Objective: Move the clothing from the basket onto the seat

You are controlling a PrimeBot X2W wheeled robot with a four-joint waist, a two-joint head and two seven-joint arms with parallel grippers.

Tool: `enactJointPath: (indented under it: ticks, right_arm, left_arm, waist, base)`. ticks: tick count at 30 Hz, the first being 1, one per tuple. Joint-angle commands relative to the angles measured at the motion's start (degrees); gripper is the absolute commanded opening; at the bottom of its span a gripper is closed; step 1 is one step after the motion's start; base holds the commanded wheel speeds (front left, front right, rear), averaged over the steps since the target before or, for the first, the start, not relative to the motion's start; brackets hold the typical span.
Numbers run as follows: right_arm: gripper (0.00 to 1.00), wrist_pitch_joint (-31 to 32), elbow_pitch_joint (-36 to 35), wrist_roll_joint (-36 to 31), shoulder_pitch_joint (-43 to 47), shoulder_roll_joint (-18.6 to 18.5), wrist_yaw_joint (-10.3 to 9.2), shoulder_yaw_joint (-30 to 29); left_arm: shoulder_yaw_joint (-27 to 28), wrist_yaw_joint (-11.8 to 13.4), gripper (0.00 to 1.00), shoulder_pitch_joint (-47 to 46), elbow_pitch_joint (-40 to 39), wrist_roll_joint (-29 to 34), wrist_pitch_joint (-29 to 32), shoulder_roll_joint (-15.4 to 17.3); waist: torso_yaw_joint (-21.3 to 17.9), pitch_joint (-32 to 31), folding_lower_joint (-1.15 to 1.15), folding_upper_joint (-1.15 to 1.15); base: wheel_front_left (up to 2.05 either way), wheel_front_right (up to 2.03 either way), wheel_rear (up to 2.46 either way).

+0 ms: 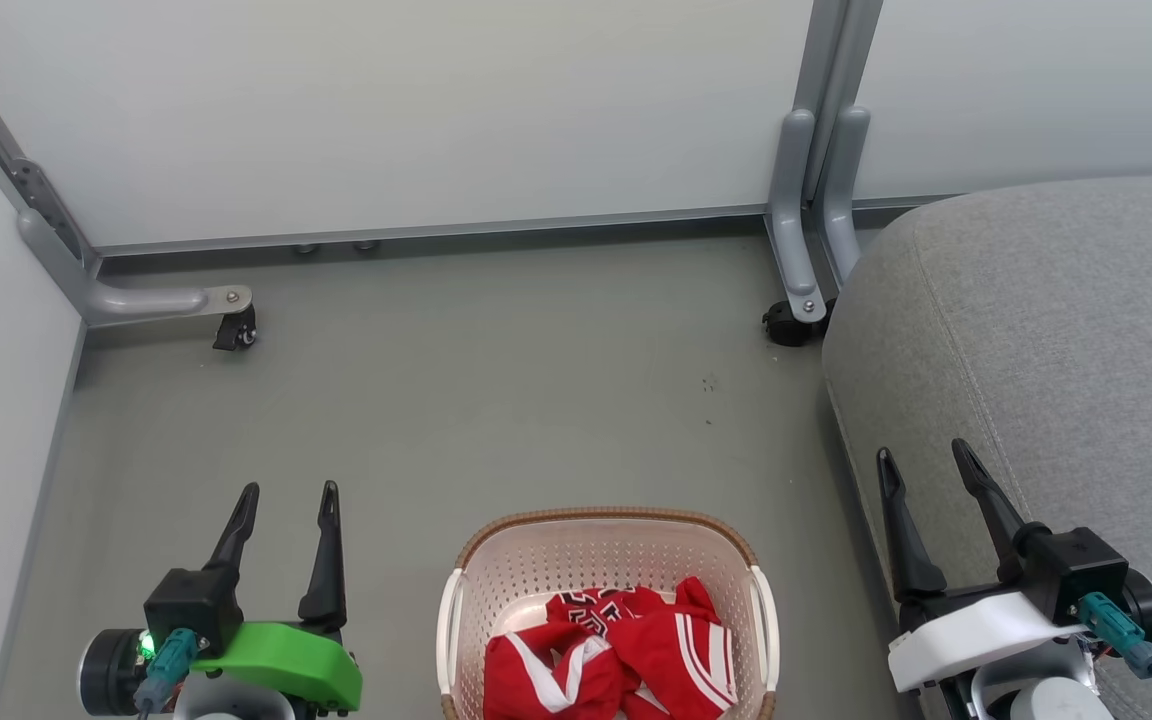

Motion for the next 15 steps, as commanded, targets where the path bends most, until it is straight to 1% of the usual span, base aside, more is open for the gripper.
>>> enactJointPath:
  ticks: [1,5,15]
  right_arm:
    - [1.0,-0.5,0.0,-1.02,0.5,-0.04,0.02,-0.03]
    - [1.0,-0.77,0.05,-1.86,0.74,0.05,0.02,-0.06]
    - [1.0,-0.74,0.38,-0.45,0.48,0.19,0.01,-0.08]
  left_arm:
    - [-0.09,0.03,1.0,-0.16,0.17,1.27,-0.44,0.02]
    - [-0.21,0.01,1.0,-0.05,0.86,1.9,-0.93,0.03]
    - [0.11,0.01,1.0,-0.4,1.91,1.18,-0.79,0.02]
  waist:
    - [0.02,-0.04,0.0,0.0]
    - [0.09,-0.18,0.0,0.0]
    - [0.06,-0.1,0.0,0.0]
  base:
    - [0.0,0.0,0.0]
    - [0.0,0.0,0.0]
    - [0.0,0.0,0.0]
